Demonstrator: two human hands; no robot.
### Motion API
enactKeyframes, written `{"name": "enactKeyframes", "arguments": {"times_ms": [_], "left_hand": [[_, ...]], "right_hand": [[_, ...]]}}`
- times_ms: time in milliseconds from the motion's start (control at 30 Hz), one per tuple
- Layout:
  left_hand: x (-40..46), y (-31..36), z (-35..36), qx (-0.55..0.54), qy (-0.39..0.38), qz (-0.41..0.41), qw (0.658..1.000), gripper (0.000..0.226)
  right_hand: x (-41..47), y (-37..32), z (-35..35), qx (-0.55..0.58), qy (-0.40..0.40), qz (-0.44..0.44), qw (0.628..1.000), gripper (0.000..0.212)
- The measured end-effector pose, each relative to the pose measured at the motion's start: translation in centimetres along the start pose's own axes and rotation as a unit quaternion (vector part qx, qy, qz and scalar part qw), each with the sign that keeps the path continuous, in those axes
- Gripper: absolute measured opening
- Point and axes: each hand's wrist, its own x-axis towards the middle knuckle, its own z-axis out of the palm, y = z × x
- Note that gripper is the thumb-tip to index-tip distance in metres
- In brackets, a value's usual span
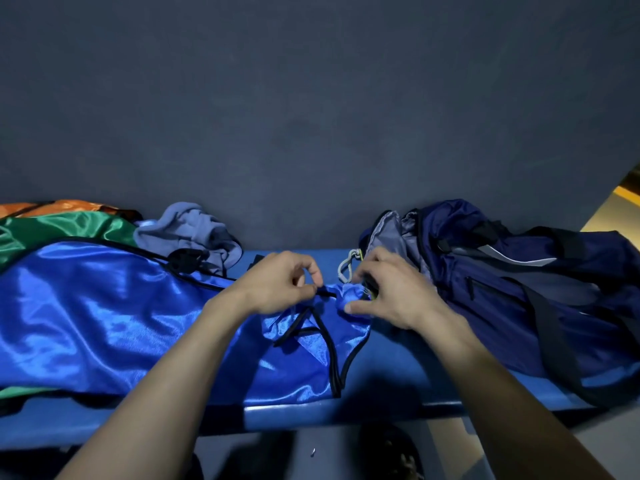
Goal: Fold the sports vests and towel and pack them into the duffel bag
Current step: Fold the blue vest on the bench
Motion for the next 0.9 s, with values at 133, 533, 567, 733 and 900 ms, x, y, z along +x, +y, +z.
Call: {"name": "enactKeyframes", "arguments": {"times_ms": [133, 533, 567, 733, 900], "left_hand": [[0.0, -0.2, -0.1, 0.000, 0.011, 0.011, 1.000, 0.010], [0.0, 0.2, 1.9, 0.005, 0.064, 0.061, 0.996, 0.040], [0.1, 0.4, 2.2, 0.014, 0.086, 0.073, 0.993, 0.044], [0.6, 1.6, 2.6, 0.035, 0.214, 0.102, 0.971, 0.029], [0.7, 1.4, 2.3, 0.039, 0.209, 0.108, 0.971, 0.009]], "right_hand": [[0.3, -0.1, -0.3, -0.016, 0.041, 0.023, 0.999, 0.016], [0.8, -1.5, 0.6, 0.003, 0.065, -0.020, 0.998, 0.010], [1.0, -1.3, 0.6, 0.050, 0.080, -0.020, 0.995, 0.011], [1.2, -1.8, -0.3, 0.214, 0.090, -0.017, 0.973, 0.027], [1.5, -1.4, -0.9, 0.224, 0.077, -0.025, 0.971, 0.036]]}}
